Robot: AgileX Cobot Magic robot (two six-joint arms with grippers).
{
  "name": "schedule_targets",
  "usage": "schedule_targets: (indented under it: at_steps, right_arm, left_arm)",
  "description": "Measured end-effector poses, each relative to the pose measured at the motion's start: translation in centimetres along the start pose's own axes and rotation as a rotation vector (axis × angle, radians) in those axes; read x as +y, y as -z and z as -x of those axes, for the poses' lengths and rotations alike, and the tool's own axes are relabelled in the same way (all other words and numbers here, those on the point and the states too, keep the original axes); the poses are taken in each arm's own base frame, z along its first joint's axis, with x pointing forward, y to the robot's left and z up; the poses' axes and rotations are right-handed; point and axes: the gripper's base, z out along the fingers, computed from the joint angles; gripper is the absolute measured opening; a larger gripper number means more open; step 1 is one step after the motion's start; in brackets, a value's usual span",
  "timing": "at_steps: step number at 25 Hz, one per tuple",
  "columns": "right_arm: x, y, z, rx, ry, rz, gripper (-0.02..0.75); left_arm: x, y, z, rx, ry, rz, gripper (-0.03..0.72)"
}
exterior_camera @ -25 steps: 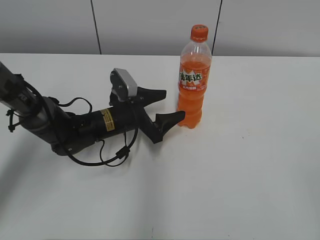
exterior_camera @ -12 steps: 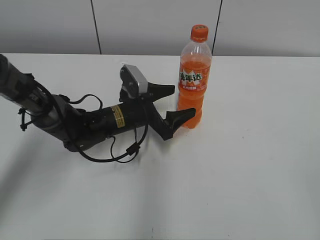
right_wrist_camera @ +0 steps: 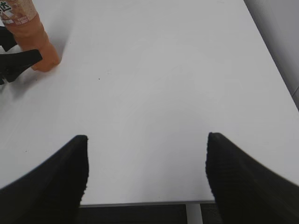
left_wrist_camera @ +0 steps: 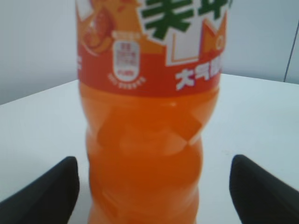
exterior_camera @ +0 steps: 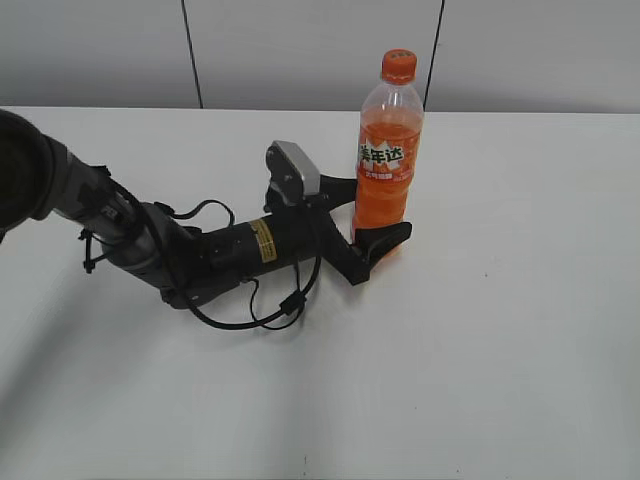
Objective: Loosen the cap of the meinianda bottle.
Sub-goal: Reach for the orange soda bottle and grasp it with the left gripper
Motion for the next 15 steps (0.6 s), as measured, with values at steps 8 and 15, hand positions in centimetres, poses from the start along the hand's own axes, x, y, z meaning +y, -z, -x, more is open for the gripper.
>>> schedule_targets:
  at_steps: [8,15]
  right_arm:
    - [0.0,0.0,0.0,0.0,0.0,0.0,0.586]
    - [0.0,0.0,0.0,0.0,0.0,0.0,0.586]
  left_arm:
    - [0.1,-1.5,1.3,-0.048,-0.002,-0.001,0.594]
    - [0.4,-1.7,1.4,-0.033,0.008,0.015,0.592]
